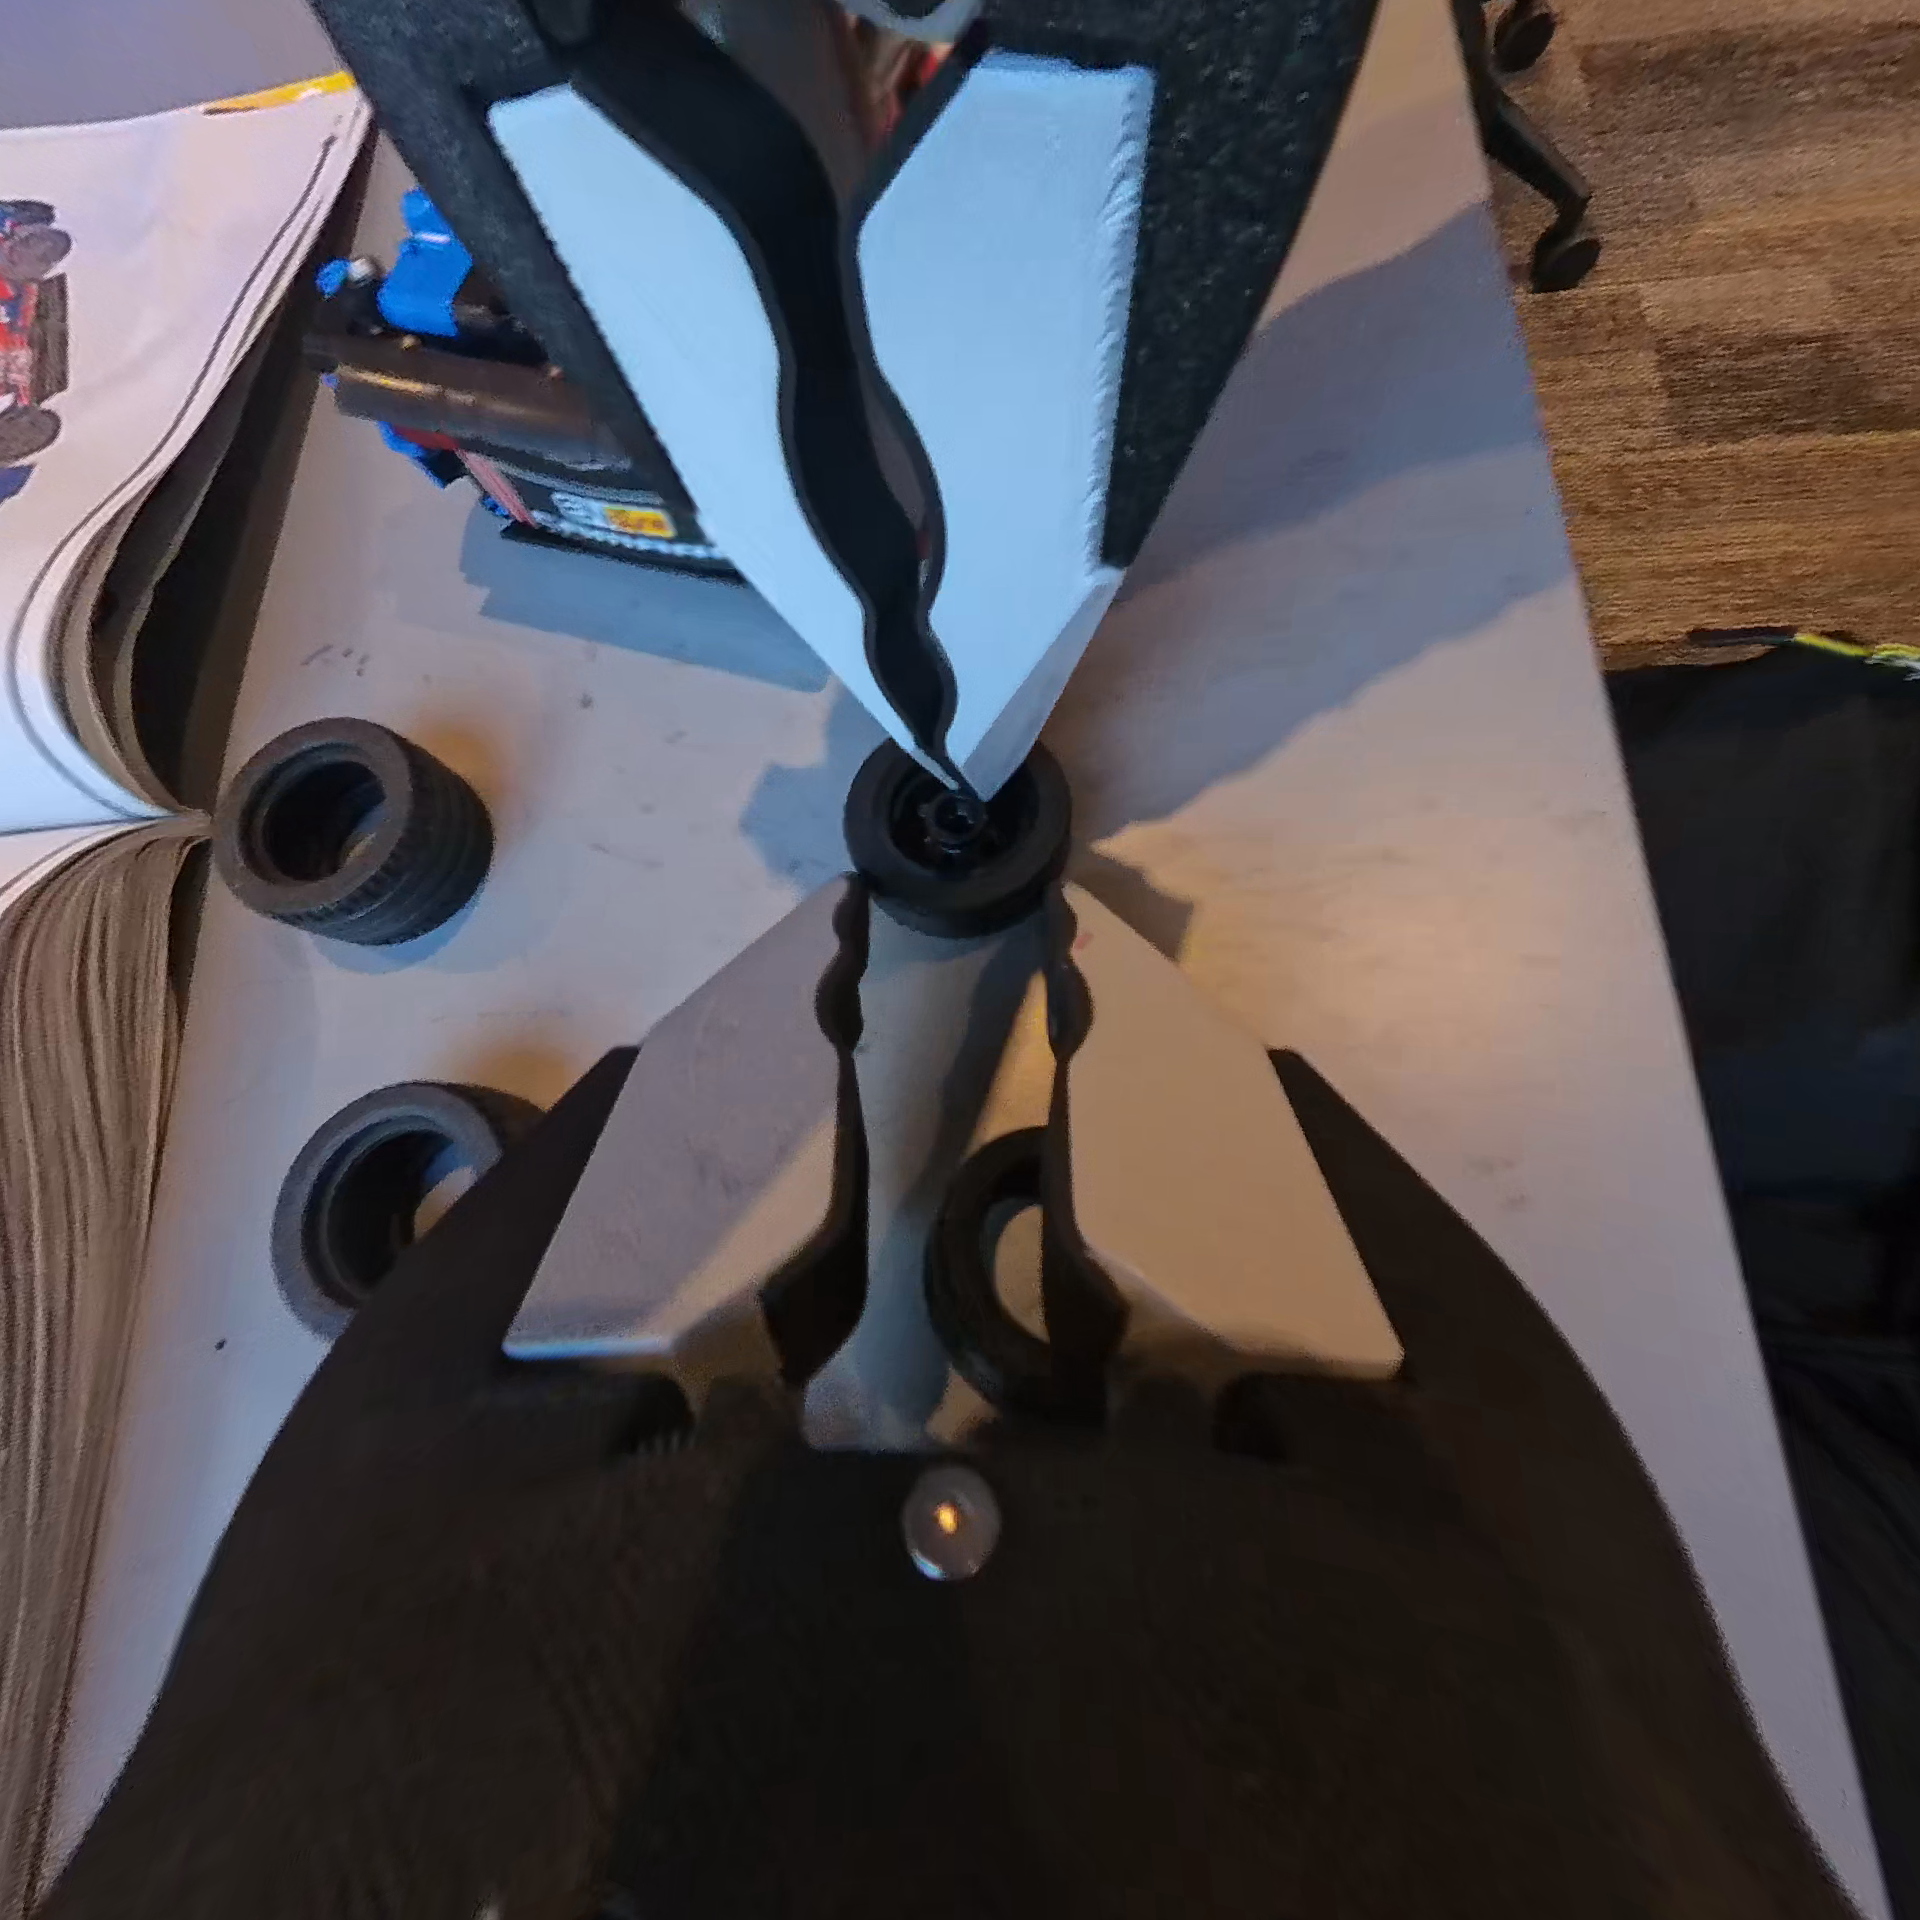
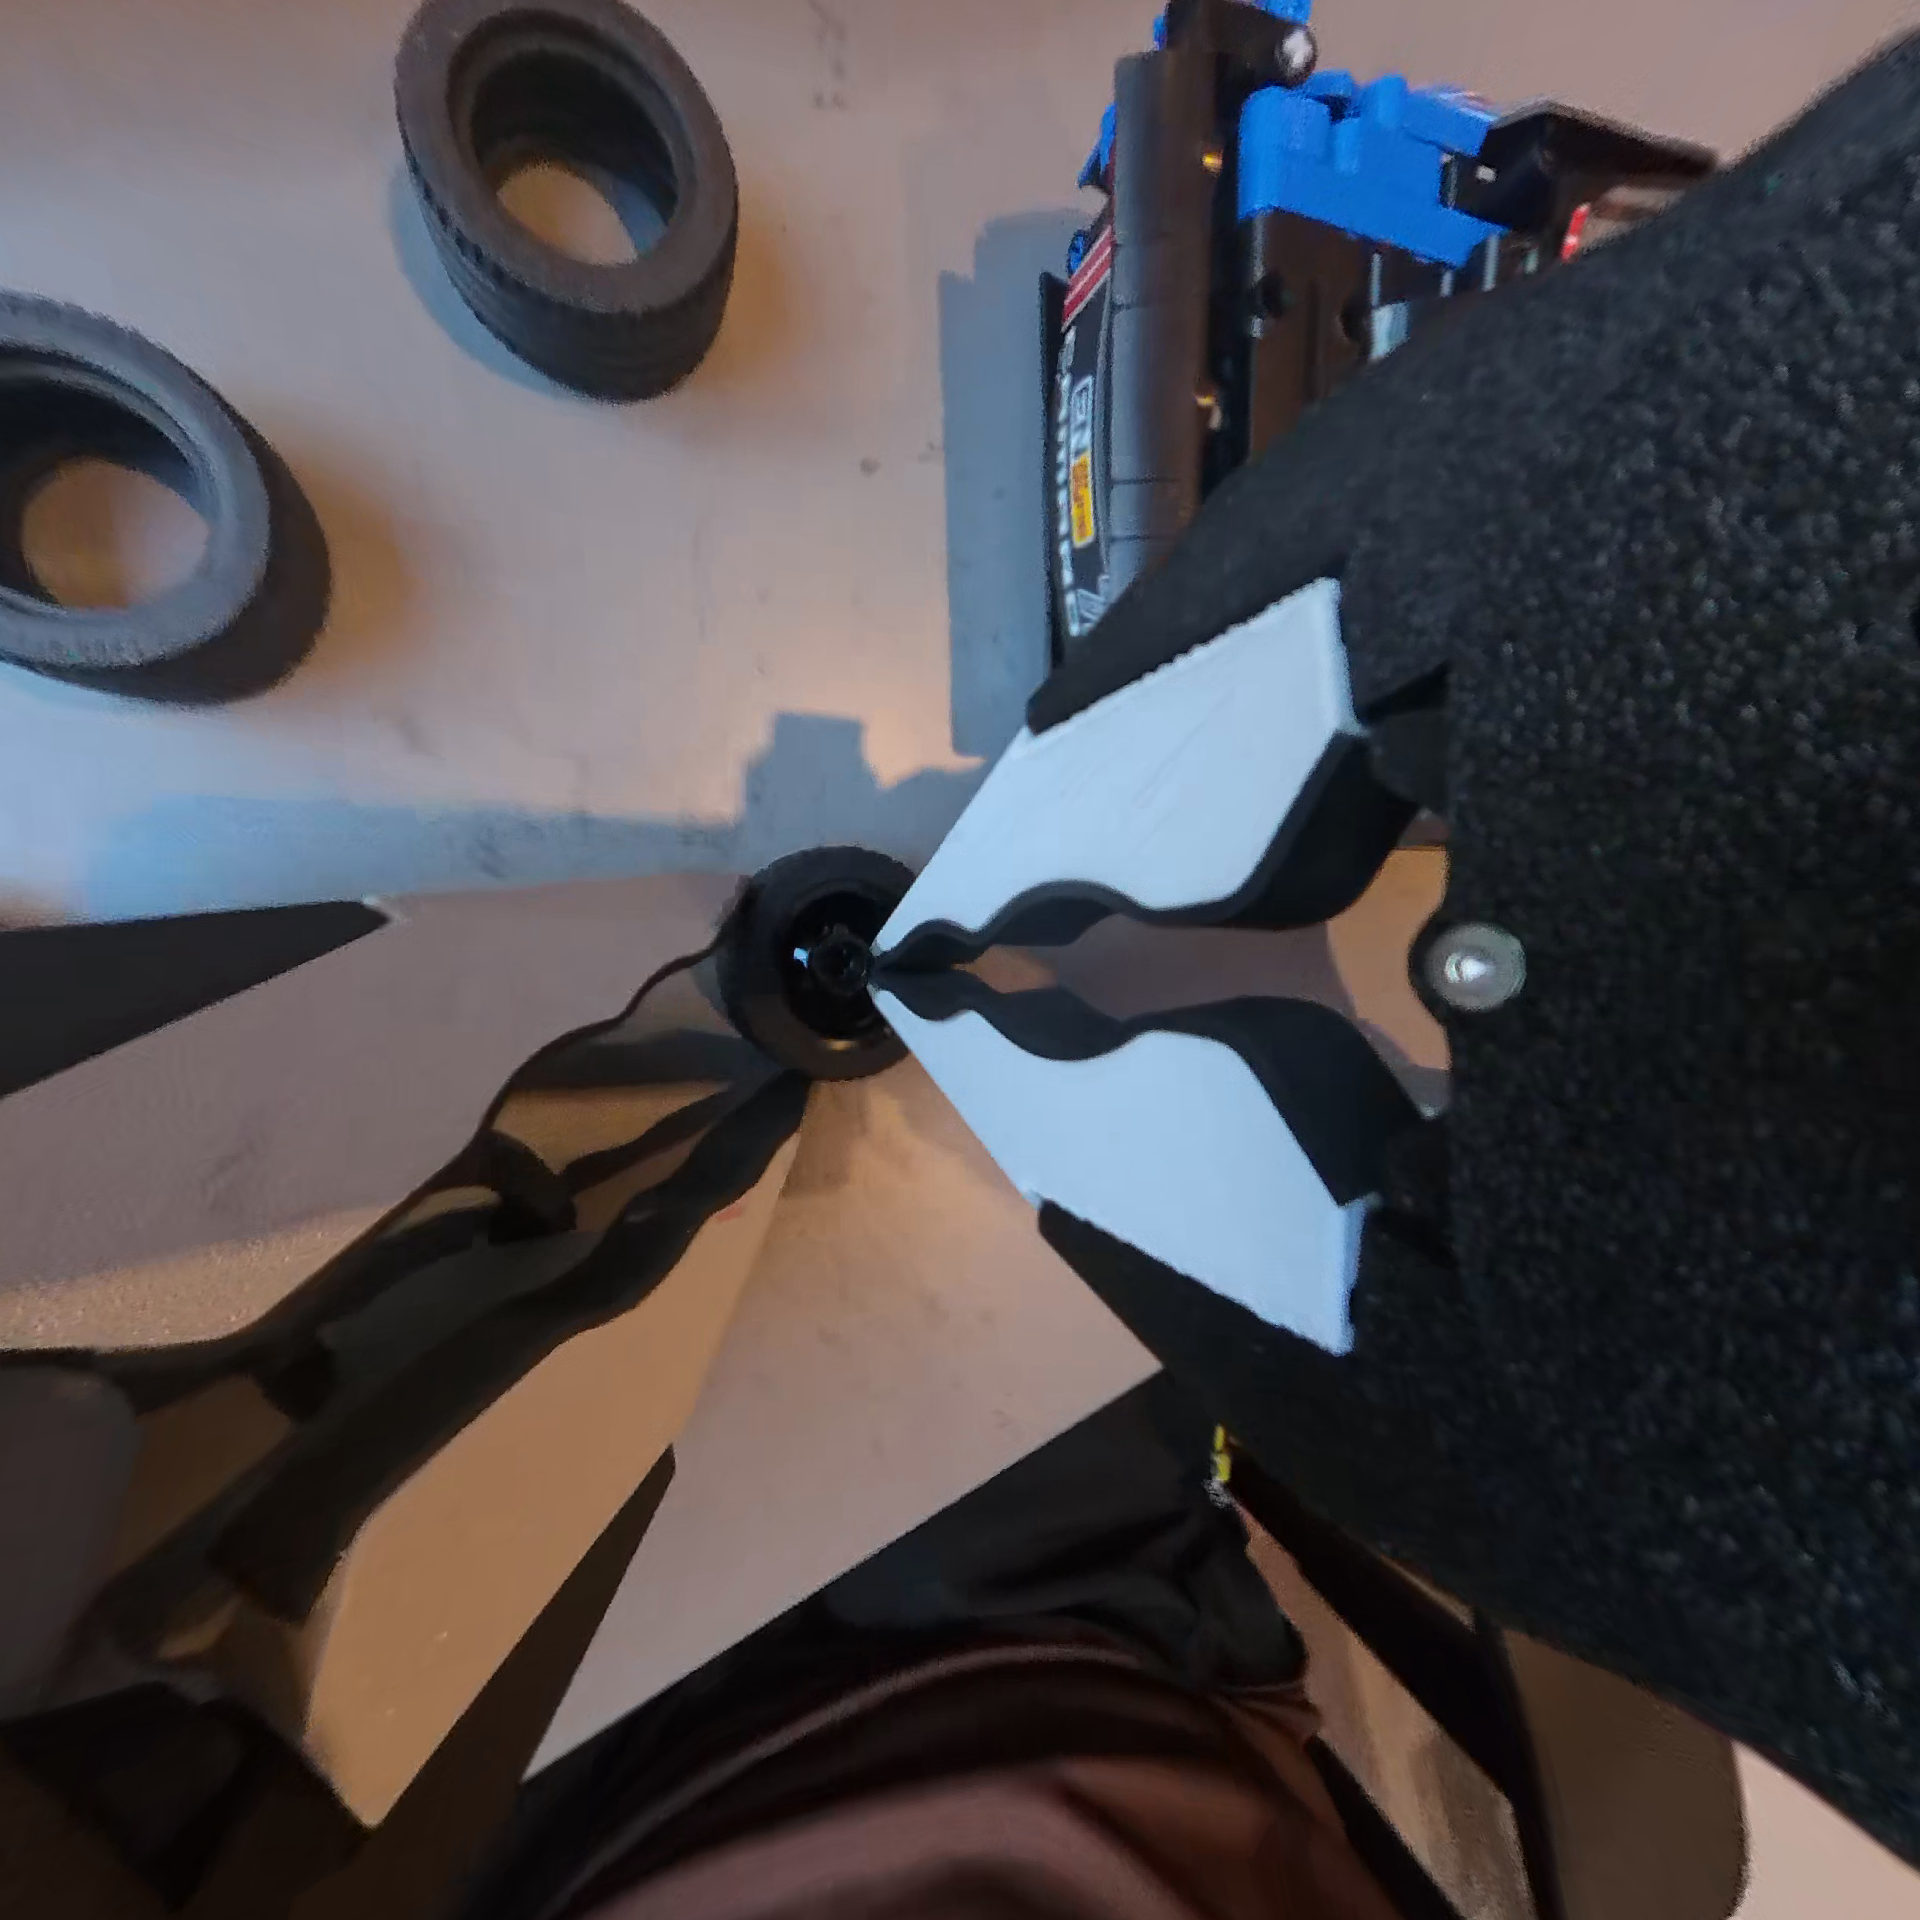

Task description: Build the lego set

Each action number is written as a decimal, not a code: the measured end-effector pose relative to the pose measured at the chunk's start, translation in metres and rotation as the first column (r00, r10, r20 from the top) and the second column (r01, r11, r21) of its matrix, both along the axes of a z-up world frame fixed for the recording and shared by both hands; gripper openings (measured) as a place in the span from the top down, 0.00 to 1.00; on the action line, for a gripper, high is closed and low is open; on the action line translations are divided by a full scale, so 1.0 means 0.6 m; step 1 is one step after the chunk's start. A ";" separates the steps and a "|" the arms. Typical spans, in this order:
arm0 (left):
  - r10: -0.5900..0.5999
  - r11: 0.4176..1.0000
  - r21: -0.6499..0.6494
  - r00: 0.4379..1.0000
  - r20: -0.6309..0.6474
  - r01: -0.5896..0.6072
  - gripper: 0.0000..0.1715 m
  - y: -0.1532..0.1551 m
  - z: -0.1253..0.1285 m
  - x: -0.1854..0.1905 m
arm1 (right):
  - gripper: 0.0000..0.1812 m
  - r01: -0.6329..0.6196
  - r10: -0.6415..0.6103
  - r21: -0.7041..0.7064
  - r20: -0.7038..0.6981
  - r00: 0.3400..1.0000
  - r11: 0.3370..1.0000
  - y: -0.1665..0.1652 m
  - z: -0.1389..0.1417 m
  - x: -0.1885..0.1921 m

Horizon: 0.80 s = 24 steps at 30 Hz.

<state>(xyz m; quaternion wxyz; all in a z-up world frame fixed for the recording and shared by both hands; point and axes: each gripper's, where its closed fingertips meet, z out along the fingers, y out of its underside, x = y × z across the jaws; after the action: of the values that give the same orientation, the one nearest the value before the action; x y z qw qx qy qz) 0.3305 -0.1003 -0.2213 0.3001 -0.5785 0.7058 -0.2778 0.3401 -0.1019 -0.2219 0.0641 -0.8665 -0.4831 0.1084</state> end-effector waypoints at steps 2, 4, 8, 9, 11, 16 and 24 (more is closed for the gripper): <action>0.008 1.000 -0.011 1.000 -0.004 -0.008 0.81 0.006 -0.001 -0.003 | 1.00 -0.006 0.006 -0.011 0.017 1.000 1.000 0.002 0.000 -0.002; 0.008 1.000 -0.018 1.000 -0.008 -0.008 0.81 0.006 -0.002 -0.003 | 1.00 0.014 -0.014 -0.023 0.014 1.000 1.000 0.002 0.000 -0.001; 0.009 1.000 -0.020 1.000 -0.004 -0.009 0.81 0.006 -0.001 -0.003 | 1.00 0.102 -0.106 -0.057 -0.071 0.992 0.993 -0.001 0.005 0.000; 0.008 1.000 -0.021 1.000 -0.004 -0.008 0.83 0.006 -0.001 -0.003 | 1.00 0.108 -0.111 -0.030 -0.089 0.990 0.994 0.006 0.012 0.000; 0.016 1.000 -0.021 1.000 -0.002 -0.016 0.84 0.008 -0.001 -0.003 | 1.00 0.128 -0.121 0.042 -0.137 0.983 0.991 0.024 0.034 -0.004; 0.018 1.000 -0.018 1.000 -0.001 -0.018 0.85 0.009 -0.001 -0.003 | 1.00 0.116 -0.109 0.117 -0.071 0.992 0.986 0.034 0.039 -0.001; 0.017 1.000 -0.011 1.000 -0.004 -0.017 0.86 0.008 -0.002 -0.003 | 1.00 0.010 -0.019 0.116 0.073 0.997 0.993 0.025 0.005 -0.007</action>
<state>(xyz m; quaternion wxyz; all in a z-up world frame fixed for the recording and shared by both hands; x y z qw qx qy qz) 0.3285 -0.0955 -0.2222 0.2977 -0.5865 0.7000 -0.2781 0.3358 -0.0867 -0.2192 0.0968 -0.8682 -0.4843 0.0476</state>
